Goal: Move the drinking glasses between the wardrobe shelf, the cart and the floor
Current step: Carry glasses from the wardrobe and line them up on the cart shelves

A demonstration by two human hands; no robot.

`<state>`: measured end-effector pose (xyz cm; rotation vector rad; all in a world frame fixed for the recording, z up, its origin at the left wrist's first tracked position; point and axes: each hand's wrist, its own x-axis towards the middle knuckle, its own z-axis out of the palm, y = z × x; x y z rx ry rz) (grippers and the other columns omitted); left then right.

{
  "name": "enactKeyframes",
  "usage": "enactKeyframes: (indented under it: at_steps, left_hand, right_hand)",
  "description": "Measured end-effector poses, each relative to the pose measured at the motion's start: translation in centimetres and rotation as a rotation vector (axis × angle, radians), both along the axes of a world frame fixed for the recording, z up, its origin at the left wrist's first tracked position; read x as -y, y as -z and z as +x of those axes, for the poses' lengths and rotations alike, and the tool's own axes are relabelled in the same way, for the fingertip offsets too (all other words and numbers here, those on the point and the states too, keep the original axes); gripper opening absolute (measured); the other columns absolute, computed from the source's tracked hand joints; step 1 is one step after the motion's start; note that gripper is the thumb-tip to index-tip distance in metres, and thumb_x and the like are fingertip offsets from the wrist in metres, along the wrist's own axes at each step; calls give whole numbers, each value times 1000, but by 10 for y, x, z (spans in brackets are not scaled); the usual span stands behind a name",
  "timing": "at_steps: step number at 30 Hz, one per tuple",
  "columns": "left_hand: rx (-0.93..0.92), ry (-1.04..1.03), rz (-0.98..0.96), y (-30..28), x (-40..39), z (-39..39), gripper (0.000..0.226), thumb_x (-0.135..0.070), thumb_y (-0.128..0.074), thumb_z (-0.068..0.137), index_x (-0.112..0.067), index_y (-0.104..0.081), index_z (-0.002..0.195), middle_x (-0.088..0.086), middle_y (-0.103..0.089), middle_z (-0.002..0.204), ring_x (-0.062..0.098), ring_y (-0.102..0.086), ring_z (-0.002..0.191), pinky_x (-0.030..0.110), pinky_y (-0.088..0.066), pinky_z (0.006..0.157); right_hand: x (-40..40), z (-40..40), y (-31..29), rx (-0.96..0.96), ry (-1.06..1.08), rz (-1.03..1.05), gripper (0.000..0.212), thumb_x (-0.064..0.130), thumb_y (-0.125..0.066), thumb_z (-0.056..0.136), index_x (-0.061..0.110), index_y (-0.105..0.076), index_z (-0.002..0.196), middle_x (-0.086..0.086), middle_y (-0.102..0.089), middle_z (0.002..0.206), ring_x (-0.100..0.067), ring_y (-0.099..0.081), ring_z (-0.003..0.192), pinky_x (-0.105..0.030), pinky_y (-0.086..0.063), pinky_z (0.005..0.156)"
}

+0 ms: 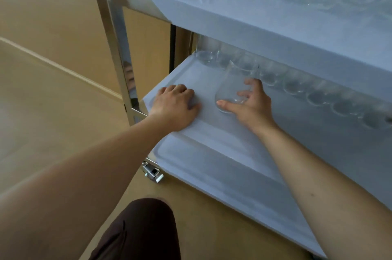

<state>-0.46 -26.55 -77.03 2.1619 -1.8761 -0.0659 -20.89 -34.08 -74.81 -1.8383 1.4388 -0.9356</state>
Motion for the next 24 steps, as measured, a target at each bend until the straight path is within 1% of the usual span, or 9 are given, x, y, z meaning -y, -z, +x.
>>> enactKeyframes:
  at_steps: [2, 4, 6, 9, 11, 14, 18, 19, 24]
  left_hand:
    - [-2, 0, -21, 5, -1, 1, 51, -59, -37, 98, -25, -57, 130, 2, -55, 137, 28, -46, 131, 43, -29, 111]
    - [6, 2, -34, 7, -2, 3, 52, -59, -36, 98, -25, -56, 132, 2, -54, 138, 26, -45, 133, 42, -28, 112]
    - [11, -5, -46, 7, -3, 4, 51, -59, -36, 99, -25, -56, 131, 2, -55, 138, 25, -44, 133, 41, -28, 112]
    - [18, -19, -71, 10, -2, 2, 51, -59, -37, 99, -26, -57, 130, 0, -55, 136, 24, -45, 132, 39, -28, 111]
    - [19, -36, -88, 11, -1, 0, 51, -60, -37, 98, -26, -57, 131, 0, -55, 137, 23, -45, 133, 38, -26, 111]
    - [16, -49, -103, 13, 2, -2, 51, -60, -38, 98, -27, -57, 131, -1, -54, 138, 22, -45, 133, 38, -26, 112]
    - [-2, -58, -132, 14, 2, -3, 50, -59, -41, 96, -27, -58, 131, -1, -55, 138, 22, -46, 132, 37, -27, 113]
    - [-2, -61, -141, 14, 2, -3, 50, -59, -42, 96, -27, -59, 131, -1, -55, 138, 22, -46, 131, 37, -27, 113]
    - [-8, -81, -189, 18, 3, -2, 48, -58, -45, 94, -27, -62, 126, -3, -58, 134, 20, -48, 127, 35, -29, 111]
  right_hand:
    - [13, 18, 2, 3, -23, -23, 91, 47, -97, 56, 27, -49, 130, 2, -63, 110, -5, -60, 86, -5, -41, 70]
    - [26, 37, 4, 18, -30, -48, 92, 49, -96, 55, 28, -49, 131, 3, -63, 110, -12, -63, 95, -19, -49, 83]
    - [39, 54, 6, 36, -37, -71, 93, 49, -96, 55, 26, -50, 132, 2, -63, 110, -15, -64, 100, -28, -51, 92]
    - [58, 72, 12, 67, -41, -100, 92, 49, -96, 56, 24, -50, 132, 3, -62, 111, -16, -64, 104, -34, -51, 98]
    - [67, 84, 16, 94, -35, -105, 92, 50, -95, 56, 20, -50, 131, 1, -63, 117, -18, -64, 108, -36, -51, 100]
    - [78, 99, 19, 137, -16, -102, 90, 48, -96, 56, 15, -50, 126, -2, -63, 122, -18, -64, 109, -35, -51, 100]
    - [92, 114, 15, 148, -35, -92, 88, 45, -97, 57, 12, -52, 125, -2, -62, 122, -13, -62, 104, -19, -48, 90]
    - [94, 119, 15, 149, -37, -88, 88, 44, -97, 58, 11, -52, 125, -3, -63, 124, -13, -62, 105, -18, -47, 89]
    - [95, 133, 24, 166, 6, -134, 84, 43, -95, 61, 9, -53, 125, -6, -64, 126, -18, -62, 111, -26, -47, 97]
